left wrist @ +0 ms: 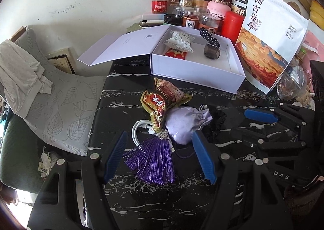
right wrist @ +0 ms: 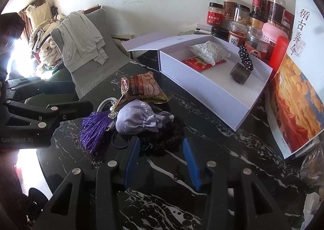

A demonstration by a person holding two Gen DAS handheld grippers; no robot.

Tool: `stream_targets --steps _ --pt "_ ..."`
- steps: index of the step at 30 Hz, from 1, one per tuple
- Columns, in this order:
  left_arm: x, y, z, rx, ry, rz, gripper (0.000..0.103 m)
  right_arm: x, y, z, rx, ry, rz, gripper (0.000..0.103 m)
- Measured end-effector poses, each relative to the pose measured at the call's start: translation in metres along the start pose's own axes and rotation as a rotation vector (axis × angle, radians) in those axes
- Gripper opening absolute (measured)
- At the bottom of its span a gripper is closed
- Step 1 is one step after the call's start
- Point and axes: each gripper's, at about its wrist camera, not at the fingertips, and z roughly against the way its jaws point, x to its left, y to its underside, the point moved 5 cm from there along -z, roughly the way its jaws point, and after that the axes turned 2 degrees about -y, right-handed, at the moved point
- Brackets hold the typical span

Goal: Organize objects
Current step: 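Grasp the lavender drawstring sachet with the left tool while the right tool grasps the black fabric item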

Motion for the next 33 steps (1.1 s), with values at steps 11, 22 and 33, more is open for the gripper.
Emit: stream_targets --steps 11,22,33 --pt "0.003 0.006 -0.027 0.011 0.073 0.002 0.066 -0.012 0.002 -0.038 0.052 -0.012 -0.032 0.045" --pt "-0.016 -0.003 -0.048 0.026 0.155 -0.028 0.066 -0.026 0.002 -0.058 0.074 -0.039 -0.065 0.019" --pt "-0.049 -0.011 -0.071 0.048 0.187 -0.087 0.066 -0.046 0.016 -0.046 0.089 0.000 -0.077 0.013"
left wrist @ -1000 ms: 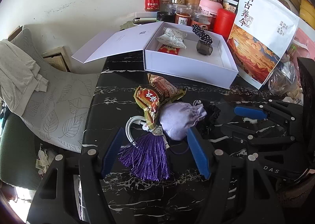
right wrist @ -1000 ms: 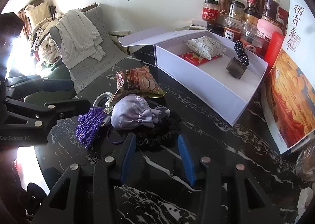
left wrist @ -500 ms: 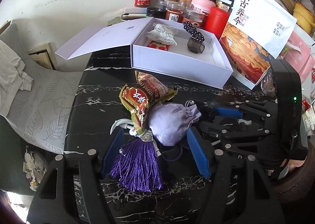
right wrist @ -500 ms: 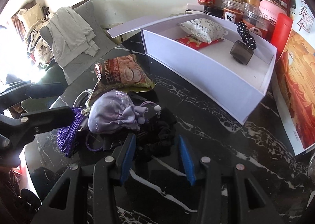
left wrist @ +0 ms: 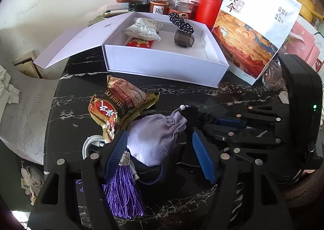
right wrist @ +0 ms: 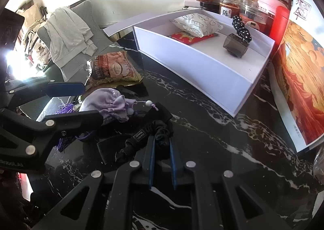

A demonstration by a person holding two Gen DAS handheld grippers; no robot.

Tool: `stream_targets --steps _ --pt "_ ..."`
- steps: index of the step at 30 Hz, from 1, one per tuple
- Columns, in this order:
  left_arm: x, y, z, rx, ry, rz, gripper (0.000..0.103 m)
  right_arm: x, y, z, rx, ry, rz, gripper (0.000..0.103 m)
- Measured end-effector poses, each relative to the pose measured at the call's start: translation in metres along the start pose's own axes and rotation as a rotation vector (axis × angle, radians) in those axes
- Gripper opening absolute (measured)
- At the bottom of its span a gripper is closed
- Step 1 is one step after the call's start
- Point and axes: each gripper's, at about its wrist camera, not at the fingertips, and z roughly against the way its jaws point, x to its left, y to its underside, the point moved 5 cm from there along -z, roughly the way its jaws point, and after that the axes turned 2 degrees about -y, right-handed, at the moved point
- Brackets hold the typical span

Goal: Organize objects
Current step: 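Grasp the lavender drawstring sachet with the left tool while the right tool grasps the black fabric item, then lift the sachet with the left tool while the right tool lifts the black item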

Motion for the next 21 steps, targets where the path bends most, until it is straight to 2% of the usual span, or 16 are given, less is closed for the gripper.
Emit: stream_targets --steps 8,12,21 --pt "-0.006 -0.002 -0.023 0.017 -0.023 -0.022 0.065 -0.020 0.014 0.012 0.000 0.027 -0.037 0.013" --pt "-0.010 -0.002 -0.027 0.012 -0.034 -0.047 0.053 -0.024 0.018 0.015 -0.001 0.034 -0.046 0.013" --pt "-0.024 0.008 -0.021 0.027 -0.001 -0.070 0.050 -0.021 0.027 0.024 -0.004 0.037 -0.032 0.013"
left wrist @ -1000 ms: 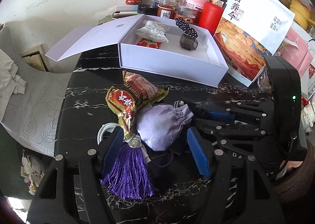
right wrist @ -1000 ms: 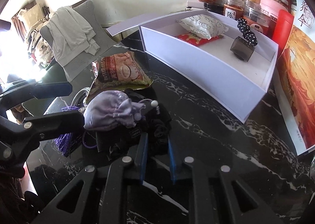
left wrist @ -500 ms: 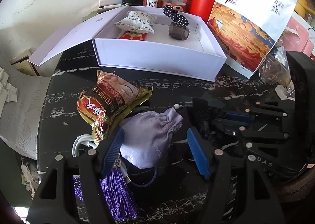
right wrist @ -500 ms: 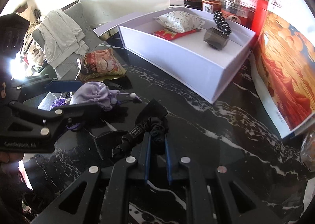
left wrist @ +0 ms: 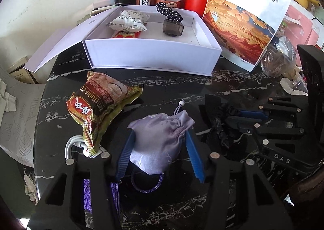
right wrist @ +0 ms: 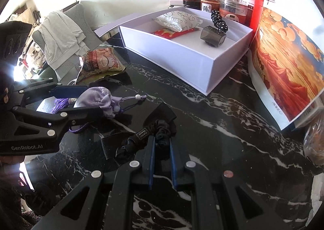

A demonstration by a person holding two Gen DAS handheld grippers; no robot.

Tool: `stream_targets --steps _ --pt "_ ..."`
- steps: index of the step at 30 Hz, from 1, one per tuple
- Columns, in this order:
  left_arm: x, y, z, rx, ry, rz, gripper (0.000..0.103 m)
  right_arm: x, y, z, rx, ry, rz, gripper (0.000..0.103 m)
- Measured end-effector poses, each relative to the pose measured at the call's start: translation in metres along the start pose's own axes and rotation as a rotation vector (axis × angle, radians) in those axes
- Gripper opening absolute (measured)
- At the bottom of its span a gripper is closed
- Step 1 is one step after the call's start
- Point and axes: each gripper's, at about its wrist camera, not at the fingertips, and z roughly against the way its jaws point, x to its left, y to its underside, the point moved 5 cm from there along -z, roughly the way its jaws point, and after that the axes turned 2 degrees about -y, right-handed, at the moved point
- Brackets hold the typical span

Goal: Organize objects
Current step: 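Lift the sachet with the left tool while the right tool lifts the black item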

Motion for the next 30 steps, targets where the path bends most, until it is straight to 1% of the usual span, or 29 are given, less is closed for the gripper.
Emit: stream_targets --steps 8,15,19,21,22,23,24,25,26,28,30 --pt "-0.022 0.021 0.013 0.017 0.010 -0.031 0.050 0.003 0.018 0.009 0.008 0.002 0.013 0.013" --pt "-0.033 0.044 0.029 0.038 0.013 -0.022 0.050 -0.002 0.036 0.022 0.011 0.012 0.002 0.013" --pt "-0.037 0.056 0.038 0.041 0.013 -0.017 0.050 -0.001 0.049 0.031 0.016 0.002 0.006 0.013" --pt "-0.038 0.062 0.042 0.040 0.006 -0.015 0.051 0.000 0.053 0.035 0.015 -0.004 0.009 0.015" --pt "-0.039 0.065 0.045 0.039 0.000 -0.017 0.052 0.001 0.056 0.037 0.012 -0.002 0.012 0.018" --pt "-0.039 0.067 0.046 0.038 -0.007 -0.018 0.053 0.001 0.057 0.038 0.005 0.001 0.011 0.033" --pt "-0.039 0.069 0.048 0.034 -0.016 -0.019 0.059 0.001 0.058 0.040 -0.003 0.002 0.008 0.045" --pt "-0.039 0.071 0.049 0.028 -0.023 -0.017 0.066 0.001 0.058 0.041 -0.014 0.002 -0.003 0.066" --pt "-0.037 0.072 0.050 0.021 -0.031 -0.012 0.070 0.000 0.058 0.042 -0.026 -0.005 -0.020 0.071" --pt "-0.034 0.072 0.050 0.007 -0.033 0.007 0.074 0.001 0.056 0.042 -0.043 -0.034 -0.045 0.071" --pt "-0.029 0.072 0.047 0.009 -0.021 0.026 0.076 0.004 0.055 0.042 -0.050 -0.042 -0.050 0.071"
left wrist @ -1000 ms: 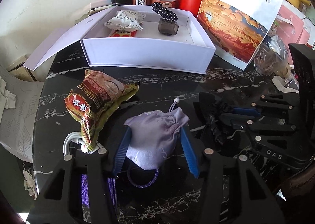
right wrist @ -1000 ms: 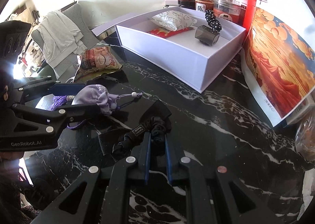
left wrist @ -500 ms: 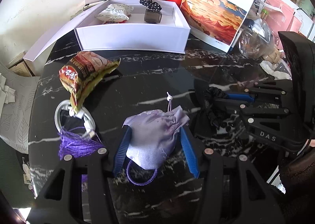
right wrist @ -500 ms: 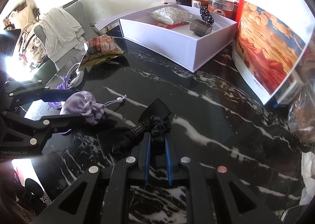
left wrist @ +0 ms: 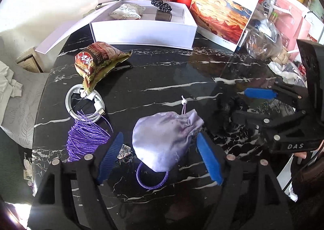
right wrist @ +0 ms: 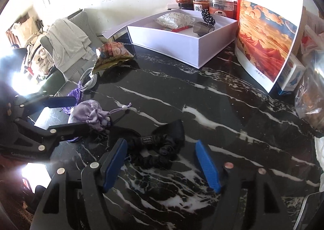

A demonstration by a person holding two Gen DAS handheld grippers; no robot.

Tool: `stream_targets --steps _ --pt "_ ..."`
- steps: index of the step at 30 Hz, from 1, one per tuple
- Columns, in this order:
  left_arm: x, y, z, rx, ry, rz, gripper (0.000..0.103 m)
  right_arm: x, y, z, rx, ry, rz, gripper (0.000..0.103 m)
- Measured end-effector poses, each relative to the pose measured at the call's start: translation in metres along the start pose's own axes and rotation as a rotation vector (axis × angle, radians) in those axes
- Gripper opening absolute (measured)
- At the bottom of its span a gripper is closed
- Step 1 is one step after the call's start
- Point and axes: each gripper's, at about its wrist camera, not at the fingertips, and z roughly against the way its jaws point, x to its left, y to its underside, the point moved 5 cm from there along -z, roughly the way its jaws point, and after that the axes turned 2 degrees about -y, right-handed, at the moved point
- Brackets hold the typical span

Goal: Organize objects
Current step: 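Lift the sachet with the left tool while the right tool lifts the black item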

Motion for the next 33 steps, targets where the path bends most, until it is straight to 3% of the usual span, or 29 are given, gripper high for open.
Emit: stream_targets --steps 9,20,23,24,29,33 --pt "0.011 -0.002 -0.019 0.021 0.057 0.050 0.077 0.024 0.002 -0.012 -0.001 0.038 0.106 0.071" --pt "0.002 -0.003 -0.025 -0.004 0.008 -0.017 0.077 0.026 0.002 -0.020 -0.014 0.055 0.126 0.070" --pt "0.002 -0.003 -0.024 -0.017 0.004 -0.014 0.072 0.027 0.002 -0.019 -0.018 0.064 0.133 0.056" --pt "0.003 -0.003 -0.023 -0.023 0.001 -0.014 0.062 0.028 0.002 -0.018 -0.019 0.065 0.133 0.050" --pt "0.004 -0.003 -0.020 -0.026 0.004 -0.003 0.053 0.031 0.002 -0.017 -0.026 0.061 0.152 0.019" --pt "0.006 -0.004 -0.018 -0.014 0.004 0.029 0.050 0.035 0.002 -0.017 -0.026 0.060 0.161 0.013"
